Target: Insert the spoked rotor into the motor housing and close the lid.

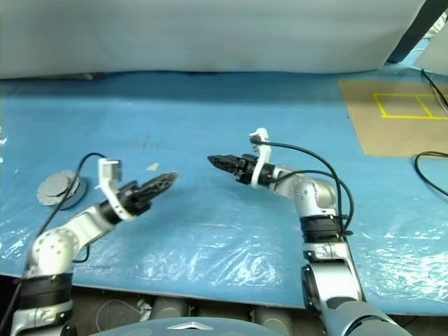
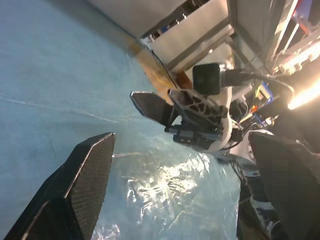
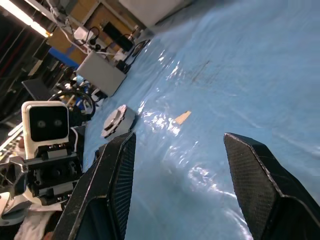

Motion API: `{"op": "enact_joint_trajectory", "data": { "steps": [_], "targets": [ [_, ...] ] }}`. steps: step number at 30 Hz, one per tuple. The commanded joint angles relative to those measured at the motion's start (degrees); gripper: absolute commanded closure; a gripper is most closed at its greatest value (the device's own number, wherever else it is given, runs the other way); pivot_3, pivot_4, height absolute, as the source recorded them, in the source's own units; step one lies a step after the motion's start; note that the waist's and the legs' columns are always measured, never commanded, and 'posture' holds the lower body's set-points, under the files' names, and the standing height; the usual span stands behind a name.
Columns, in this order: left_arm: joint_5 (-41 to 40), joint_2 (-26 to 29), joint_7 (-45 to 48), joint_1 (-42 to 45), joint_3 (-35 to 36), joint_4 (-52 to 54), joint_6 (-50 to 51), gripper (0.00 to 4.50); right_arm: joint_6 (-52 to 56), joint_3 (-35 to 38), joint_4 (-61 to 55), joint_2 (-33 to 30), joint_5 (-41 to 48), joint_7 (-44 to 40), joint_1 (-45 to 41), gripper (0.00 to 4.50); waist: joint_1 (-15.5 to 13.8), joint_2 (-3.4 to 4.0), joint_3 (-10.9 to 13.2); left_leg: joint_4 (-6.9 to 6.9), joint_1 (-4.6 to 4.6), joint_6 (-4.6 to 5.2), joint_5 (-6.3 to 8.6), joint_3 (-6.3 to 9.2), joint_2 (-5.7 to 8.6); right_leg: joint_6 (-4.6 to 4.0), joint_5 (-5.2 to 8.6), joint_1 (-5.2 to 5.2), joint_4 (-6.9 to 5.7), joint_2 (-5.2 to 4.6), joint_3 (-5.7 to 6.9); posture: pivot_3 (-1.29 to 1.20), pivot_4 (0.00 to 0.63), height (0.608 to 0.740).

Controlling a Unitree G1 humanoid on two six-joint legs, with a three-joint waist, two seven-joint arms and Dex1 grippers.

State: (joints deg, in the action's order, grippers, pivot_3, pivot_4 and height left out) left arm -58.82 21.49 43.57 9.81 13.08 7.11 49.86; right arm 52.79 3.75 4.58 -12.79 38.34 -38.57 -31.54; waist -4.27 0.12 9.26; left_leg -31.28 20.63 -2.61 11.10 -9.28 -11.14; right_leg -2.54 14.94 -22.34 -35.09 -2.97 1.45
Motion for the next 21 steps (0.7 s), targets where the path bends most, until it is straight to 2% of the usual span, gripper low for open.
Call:
{"op": "enact_joint_trajectory", "data": {
  "steps": [1,4,8,12,17,21],
  "targets": [
    [5.6,-0.6,2.1,2.6,-3.6,-3.0,-4.7,0.02,-3.1,0.1,-6.0,-1.6,-0.7,-0.1,2.5,1.6,0.2,-0.01,0.0,-0.02,0.06,0.0,0.0,0.02,0.01,0.0,0.0,-0.03,0.01,0.0,0.01,0.0,0.15,0.74],
    [13.5,-1.3,1.7,5.4,-6.8,-7.6,-11.5,0.02,-6.5,-0.9,-10.1,-3.6,-4.3,2.0,6.1,1.6,0.2,-0.02,0.0,-0.08,0.12,-0.02,0.01,0.32,0.08,0.02,-0.01,-0.02,0.0,-0.03,0.07,0.0,0.15,0.74],
    [20.9,-1.2,1.3,7.7,-7.4,-11.3,-20.3,0.02,-11.9,-1.9,-14.3,-6.2,-9.7,4.2,10.1,1.6,0.4,-0.03,0.0,-0.19,0.11,-0.03,0.02,0.66,0.09,0.07,-0.04,0.02,-0.04,-0.04,0.09,0.0,0.15,0.74],
    [21.0,-0.6,2.2,7.6,-5.4,-10.8,-21.8,0.02,-13.7,-3.1,-17.0,-8.1,-12.0,4.8,12.5,1.6,0.2,-0.04,0.0,-0.39,0.13,-0.03,0.02,0.7,0.14,0.09,-0.05,0.1,-0.14,-0.1,0.16,0.0,0.15,0.74],
    [22.0,-0.5,0.6,5.8,-3.3,-9.5,-24.8,0.02,-13.9,-1.6,-15.4,-7.1,-13.4,8.7,11.8,1.6,0.4,-0.04,0.0,-0.57,0.12,-0.02,0.02,0.7,0.17,0.09,-0.05,0.1,-0.31,-0.14,0.14,0.0,0.15,0.74],
    [23.4,0.0,-0.4,5.0,-2.2,-9.2,-26.7,0.02,-14.6,-2.3,-15.4,-7.2,-14.0,8.6,11.9,1.6,0.3,-0.04,0.0,-0.67,0.13,-0.02,0.02,0.68,0.14,0.08,-0.05,0.09,-0.38,-0.14,0.14,0.0,0.15,0.74]
  ]
}}
